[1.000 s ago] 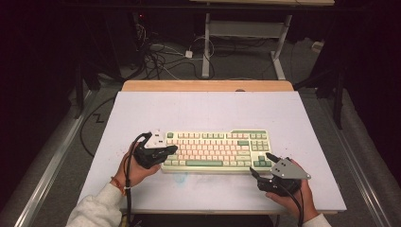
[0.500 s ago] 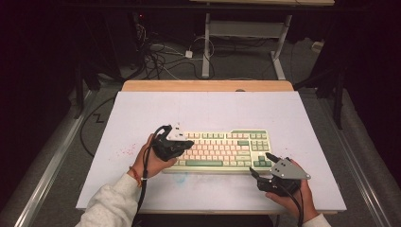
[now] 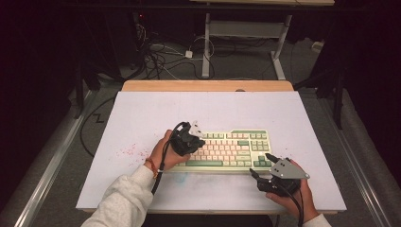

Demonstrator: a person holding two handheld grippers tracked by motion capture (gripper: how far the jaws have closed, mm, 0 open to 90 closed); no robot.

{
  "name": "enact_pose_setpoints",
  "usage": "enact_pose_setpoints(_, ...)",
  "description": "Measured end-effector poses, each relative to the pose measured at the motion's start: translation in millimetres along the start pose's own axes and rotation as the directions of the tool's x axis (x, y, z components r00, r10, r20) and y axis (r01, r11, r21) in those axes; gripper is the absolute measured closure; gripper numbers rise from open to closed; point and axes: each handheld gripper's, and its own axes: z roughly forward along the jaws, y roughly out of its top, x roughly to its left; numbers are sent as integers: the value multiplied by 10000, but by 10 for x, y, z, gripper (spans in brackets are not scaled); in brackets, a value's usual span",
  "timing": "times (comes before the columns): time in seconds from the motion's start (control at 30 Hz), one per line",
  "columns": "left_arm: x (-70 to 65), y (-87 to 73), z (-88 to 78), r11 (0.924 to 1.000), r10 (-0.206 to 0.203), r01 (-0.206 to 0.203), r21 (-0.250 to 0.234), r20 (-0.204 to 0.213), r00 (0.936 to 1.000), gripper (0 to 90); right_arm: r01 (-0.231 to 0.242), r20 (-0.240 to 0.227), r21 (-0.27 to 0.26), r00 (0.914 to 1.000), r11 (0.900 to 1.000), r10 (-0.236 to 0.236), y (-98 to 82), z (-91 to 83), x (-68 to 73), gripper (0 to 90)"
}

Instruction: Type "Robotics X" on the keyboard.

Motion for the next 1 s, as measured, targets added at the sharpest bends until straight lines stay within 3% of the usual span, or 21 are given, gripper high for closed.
enact_pose_setpoints(0.4, 46, -1, 115, 9982, 88, -74, 598, -233, 9997, 874, 49, -61, 97, 10000, 9999, -48, -5, 10, 14, 269)
enact_pose_setpoints(1.0, 46, 4, 124, 9980, 191, -162, 616, -474, 9987, 873, 72, 79, 85, 9999, 9999, -72, -6, -9, -12, 270)
